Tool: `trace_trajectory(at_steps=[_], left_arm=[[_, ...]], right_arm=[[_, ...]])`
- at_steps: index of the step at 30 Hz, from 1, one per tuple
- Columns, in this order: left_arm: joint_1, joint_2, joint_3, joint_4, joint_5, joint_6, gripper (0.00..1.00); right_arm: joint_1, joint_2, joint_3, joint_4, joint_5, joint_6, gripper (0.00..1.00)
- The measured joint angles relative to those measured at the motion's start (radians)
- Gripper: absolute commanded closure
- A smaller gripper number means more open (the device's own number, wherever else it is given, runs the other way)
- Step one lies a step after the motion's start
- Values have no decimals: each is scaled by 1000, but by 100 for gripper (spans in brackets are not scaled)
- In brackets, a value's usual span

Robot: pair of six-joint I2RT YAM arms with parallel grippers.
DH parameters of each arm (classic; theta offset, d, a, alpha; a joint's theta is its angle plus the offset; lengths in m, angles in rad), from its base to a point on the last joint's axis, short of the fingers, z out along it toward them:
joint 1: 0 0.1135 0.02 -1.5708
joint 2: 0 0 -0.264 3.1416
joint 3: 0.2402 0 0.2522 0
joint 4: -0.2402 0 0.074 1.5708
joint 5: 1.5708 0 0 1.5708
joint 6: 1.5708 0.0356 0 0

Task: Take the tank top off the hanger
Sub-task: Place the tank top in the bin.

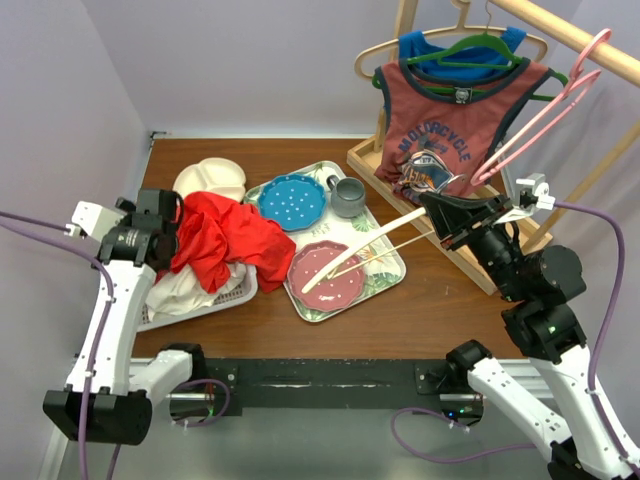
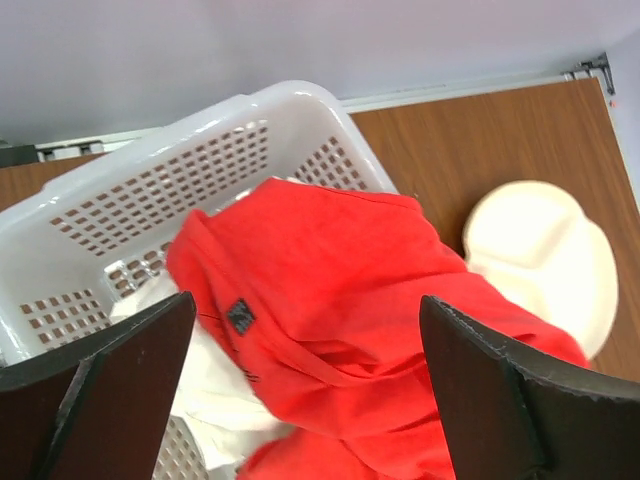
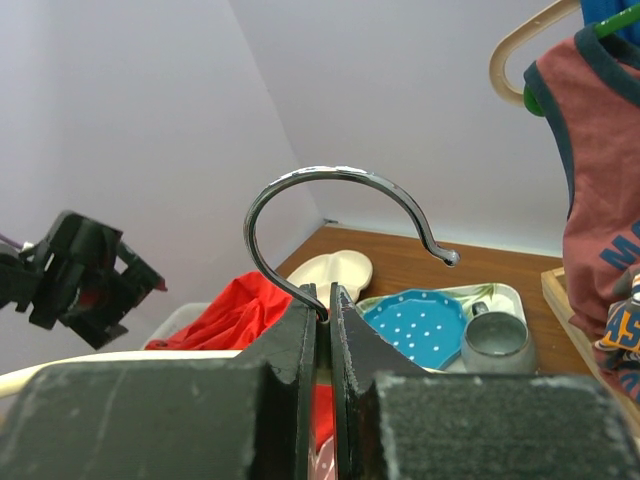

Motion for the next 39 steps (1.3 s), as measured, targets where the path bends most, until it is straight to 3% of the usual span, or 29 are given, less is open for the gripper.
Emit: trace_trajectory(at_steps=[4,9,14,19,23,31,35,38,39], left_arm=[[-24,98,95,-19,36,12,0],[-204,254,141,5,34,76,0],[-290,370,127,225,105,381,0],[-303,375,93,406,132,673,2],[-303,376,84,523,240,879,2],[-303,466,78,654,449,1105,2],[-303,546,79,651,490,1159,13],[-303,557,79,652,495,1173,40],[-303,558,79,652,496,1179,61]], right_arm=[[0,4,-8,3,0,0,100],[0,3,-17,6,1,0,100],[0,1,-23,5,8,-3,100],[0,-7,-23,1,25,-12,100],[0,-15,-27,3,28,-18,100],[0,-14,-36,1,29,-27,100],[0,-13,-36,1,31,-29,100],[0,-13,-36,1,33,-33,100],[0,-13,-36,1,33,-34,100]])
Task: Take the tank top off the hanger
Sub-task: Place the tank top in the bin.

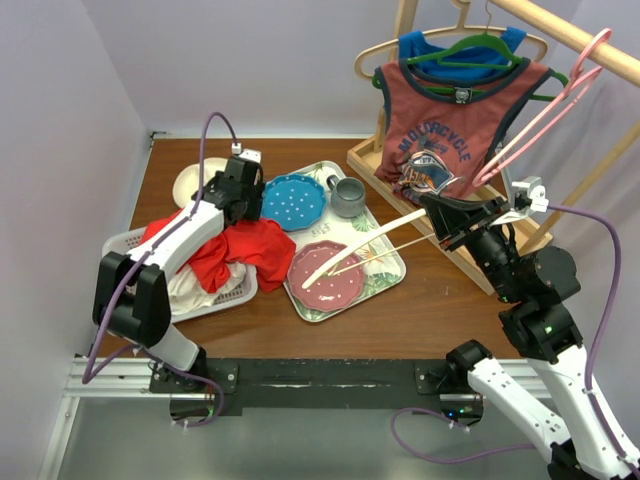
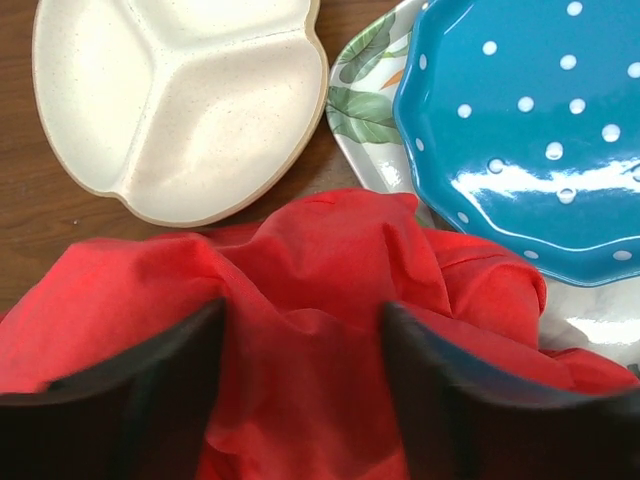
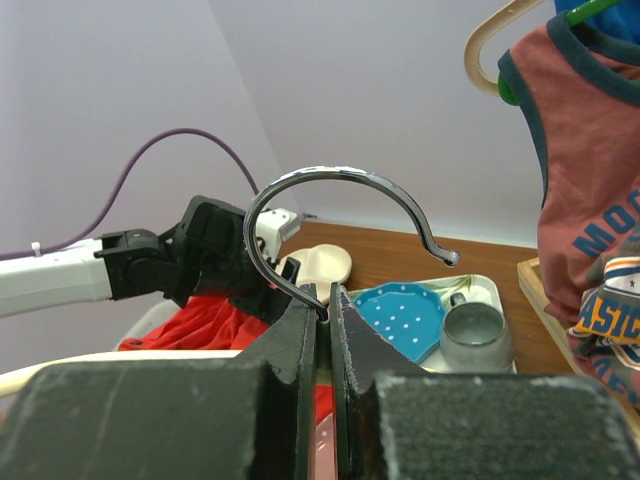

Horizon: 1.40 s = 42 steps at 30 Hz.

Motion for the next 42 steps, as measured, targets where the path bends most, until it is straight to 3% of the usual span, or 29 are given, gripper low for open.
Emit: trace_trajectory(at_steps=[2,3,4,10,16,25,29,35,38,42], left_arm=[[0,3,0,1,-2,3,79],[0,3,0,-2,-2,13,95],[0,3,0,-4,-2,10,100],[0,-66,3,-27,-39,15,100],[0,-329,3,-46,-119,3,100],[0,-648,2,-143,-398,-52,100],[2,-700,2,-158,-583,-3,100],[34,-755,14,-14,-793,227,100],[45,-745,43,9,-822,248,100],[56,-703,29,-77,-763,116,100]], right_arm=[[0,0,0,0,0,-2,100],[0,0,0,0,0,-2,100],[0,0,0,0,0,-2,100],[0,0,0,0,0,-3,100],[0,3,-2,3,-1,-1,100],[0,32,-2,13,-10,10,100],[0,43,-2,12,-10,16,100],[0,47,-2,12,-12,23,100],[0,52,-2,9,-13,29,100],[0,53,-2,4,-13,33,100]])
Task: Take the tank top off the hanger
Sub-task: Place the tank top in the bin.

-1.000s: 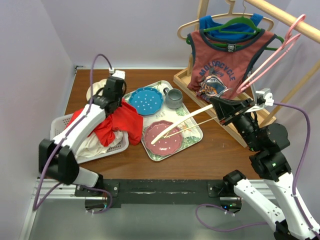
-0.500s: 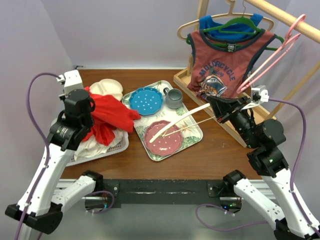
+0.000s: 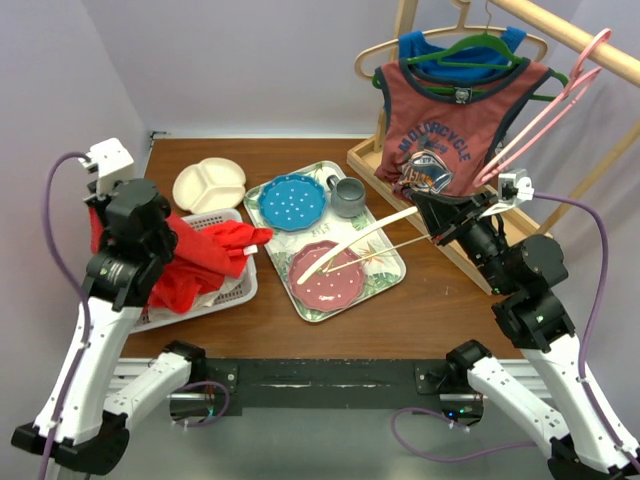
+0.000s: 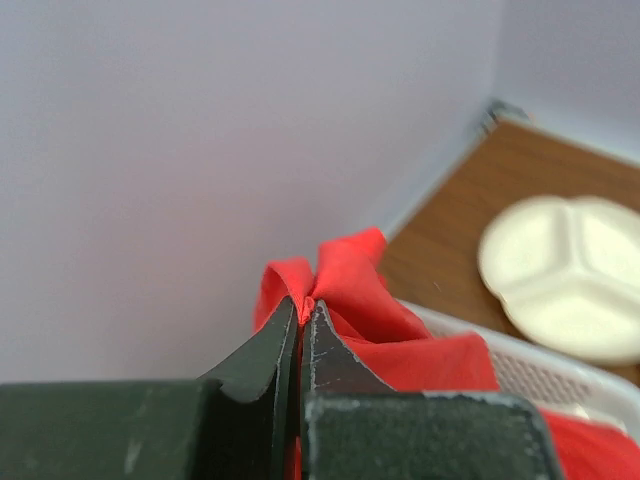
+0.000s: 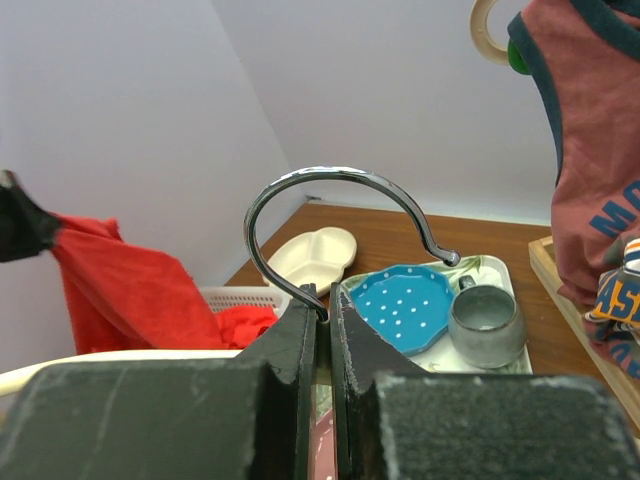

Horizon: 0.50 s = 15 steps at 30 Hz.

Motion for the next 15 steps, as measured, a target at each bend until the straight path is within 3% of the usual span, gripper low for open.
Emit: trace_trajectory(at_steps=[5,10,15], left_arm=[[72,60,-203,-75,285,-239,100],[227,74,-430,-80,584,-417,83],[261,135,-555,38,782,-557,82]], right_arm=[[0,-1,0,0,0,0,100],[0,-1,-2,0,0,0,100],[0,-1,-2,1,0,-1,100]])
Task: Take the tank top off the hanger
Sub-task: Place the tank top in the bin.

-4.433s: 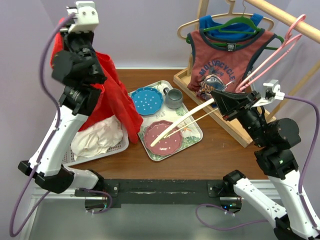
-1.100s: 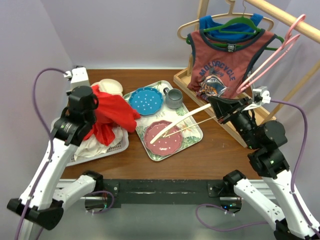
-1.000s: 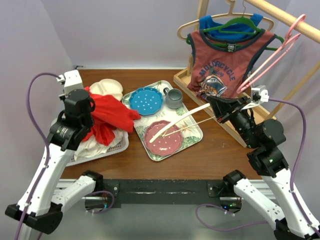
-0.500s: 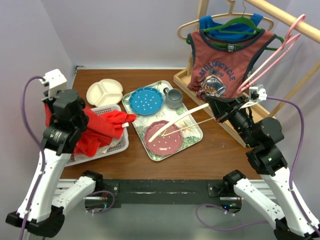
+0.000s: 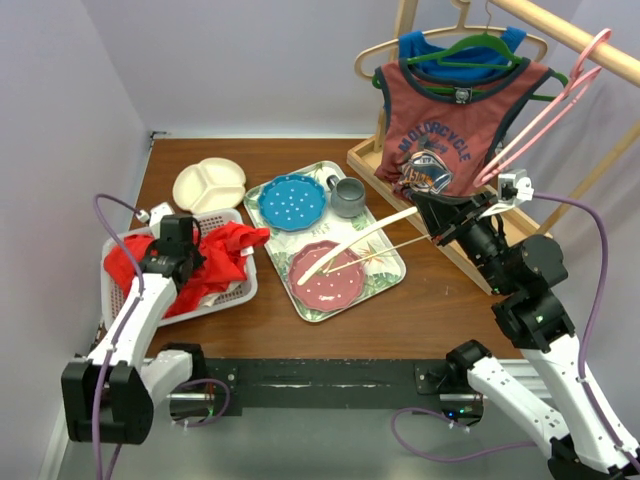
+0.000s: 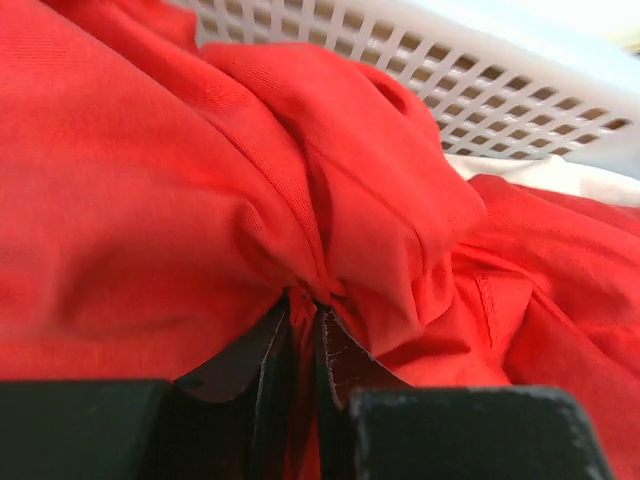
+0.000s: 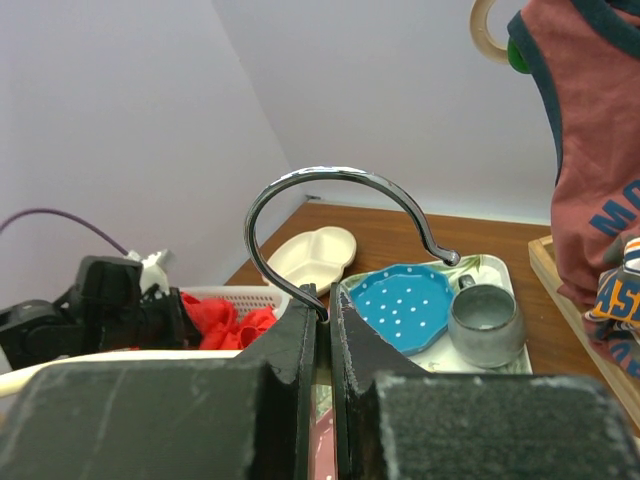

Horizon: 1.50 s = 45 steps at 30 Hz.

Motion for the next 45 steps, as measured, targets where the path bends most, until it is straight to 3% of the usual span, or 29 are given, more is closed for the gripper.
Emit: trace_trajectory(at_steps=[3,5,6,8,9,13,20,21,26,33,41,43,44,45], left_arm=[[21,65,-48,66,55,-68,80],[47,103,-72,114,82,-126,73],[57,111,-77,132,88,-149,63],[74,113,-89,166,101,-197,55],[79,111,-91,177,111,-215,45],[82,92,-63,161,124,-224,32],[82,-108,17,39,53,-60,20],[82,-135,23,32,57,-32,14],[50,-197,59,33,168,132,8],[-182,-98,106,20,171,230,11],[-219,28,134,55,246,303,21],[-219,70,139,66,281,312,31],[-220,88,140,74,293,315,50],[-220,107,140,82,304,321,58]], right_arm=[[0,0,0,0,0,0,100],[0,0,0,0,0,-1,100],[0,0,0,0,0,-1,100],[0,-2,0,0,1,-2,100],[0,-5,0,-1,1,-3,100],[0,-12,0,-1,1,-7,100],[0,-26,-17,4,1,-6,100],[0,-24,-16,5,1,-6,100],[0,-19,-17,7,1,-6,100],[0,-11,-17,8,-3,4,100],[0,2,-16,8,-8,8,100],[0,0,-16,8,-8,8,100],[0,0,-16,8,-8,8,100],[0,0,-16,7,-8,8,100]])
